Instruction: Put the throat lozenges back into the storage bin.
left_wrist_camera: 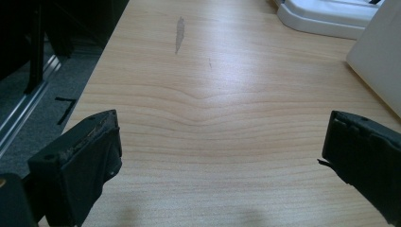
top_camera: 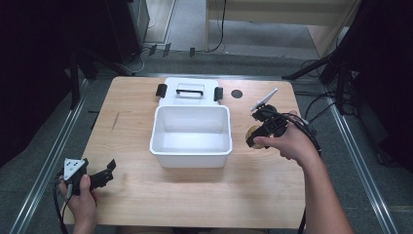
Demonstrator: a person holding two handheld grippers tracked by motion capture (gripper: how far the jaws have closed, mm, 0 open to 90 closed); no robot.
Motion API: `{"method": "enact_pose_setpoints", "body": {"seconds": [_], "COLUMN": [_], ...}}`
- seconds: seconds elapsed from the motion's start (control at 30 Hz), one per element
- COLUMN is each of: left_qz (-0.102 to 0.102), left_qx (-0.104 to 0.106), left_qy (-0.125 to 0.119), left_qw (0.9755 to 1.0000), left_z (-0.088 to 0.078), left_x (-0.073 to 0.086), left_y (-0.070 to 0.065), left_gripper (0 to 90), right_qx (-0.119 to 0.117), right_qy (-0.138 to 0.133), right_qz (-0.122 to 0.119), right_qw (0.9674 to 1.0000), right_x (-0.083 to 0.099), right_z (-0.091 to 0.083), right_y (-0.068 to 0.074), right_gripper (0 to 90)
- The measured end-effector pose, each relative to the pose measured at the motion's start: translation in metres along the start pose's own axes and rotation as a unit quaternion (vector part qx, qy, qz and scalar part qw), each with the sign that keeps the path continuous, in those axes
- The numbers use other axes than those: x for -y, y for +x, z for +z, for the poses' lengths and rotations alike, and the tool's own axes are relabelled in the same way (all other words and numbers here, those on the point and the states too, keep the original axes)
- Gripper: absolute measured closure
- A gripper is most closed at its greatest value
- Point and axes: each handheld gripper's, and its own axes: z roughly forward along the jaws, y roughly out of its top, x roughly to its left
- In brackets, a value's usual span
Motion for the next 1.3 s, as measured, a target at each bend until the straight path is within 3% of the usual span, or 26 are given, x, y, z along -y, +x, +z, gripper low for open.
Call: {"method": "enact_pose_setpoints", "body": {"seconds": [0.67,1.3], "left_qz": [-0.003,-0.003], "left_qx": [0.001,0.002], "left_qy": [0.002,0.003], "left_qw": [1.0,1.0], "left_z": [0.001,0.001], "left_x": [0.0,-0.001], "left_y": [0.0,0.001], "left_gripper": [0.0,0.0], "right_qx": [0.003,-0.001], "right_qy": [-0.015,-0.014], "right_qz": [-0.028,-0.062], "right_qw": [0.9995,0.998], "right_x": [-0.03,-0.054], "right_z": [-0.029,-0.027], "right_y": [0.022,0.051], "right_gripper": [20.4,20.4]}}
